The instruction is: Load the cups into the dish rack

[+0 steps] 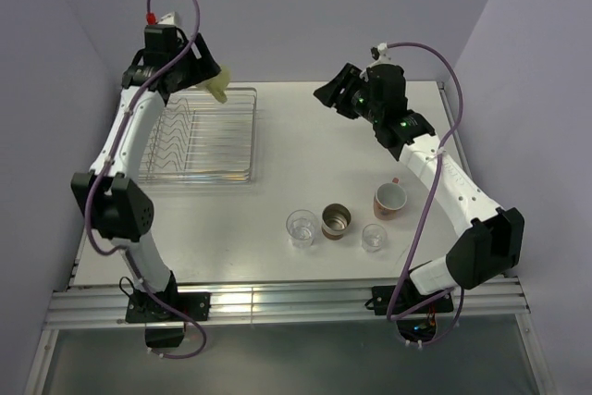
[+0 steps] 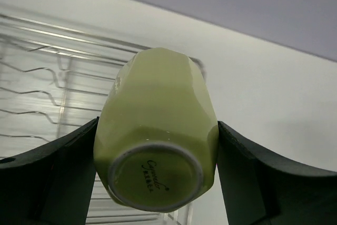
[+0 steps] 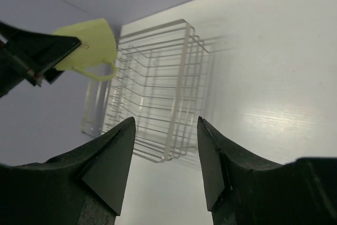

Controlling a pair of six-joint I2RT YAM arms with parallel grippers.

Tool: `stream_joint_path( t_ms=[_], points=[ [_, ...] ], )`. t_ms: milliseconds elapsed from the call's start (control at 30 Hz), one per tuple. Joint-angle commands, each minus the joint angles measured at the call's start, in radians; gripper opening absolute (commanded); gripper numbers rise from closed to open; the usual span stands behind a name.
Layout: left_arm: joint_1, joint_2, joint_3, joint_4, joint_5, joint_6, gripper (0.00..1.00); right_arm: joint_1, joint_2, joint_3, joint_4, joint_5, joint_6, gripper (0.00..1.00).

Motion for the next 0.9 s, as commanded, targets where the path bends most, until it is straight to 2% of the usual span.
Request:
stream_joint_path(
  t_ms=[0,133,367,867],
  points=[
    [-0.001,0.109,0.144,-0.148,-0.176,0.105,0.0,-0.003,-0.025,0.05,-0.076,0.062,-0.086,0.58],
    [-0.001,0.208,0.192,-0.165,-0.238,0.126,0.0,-0.003,-0.026,0.04,-0.102,0.08,-0.126,0.58],
    [-0.001,0.325,0.252,-0.191,-0.258,0.129,0.0,-0.003,-0.014,0.017,-0.108,0.065,-0.15,0.58],
    [-0.001,0.459,0.324,-0.208,-0.287,0.129,0.0,-0.003,0.006,-0.013,-0.097,0.034,-0.163,0.58]
  ],
)
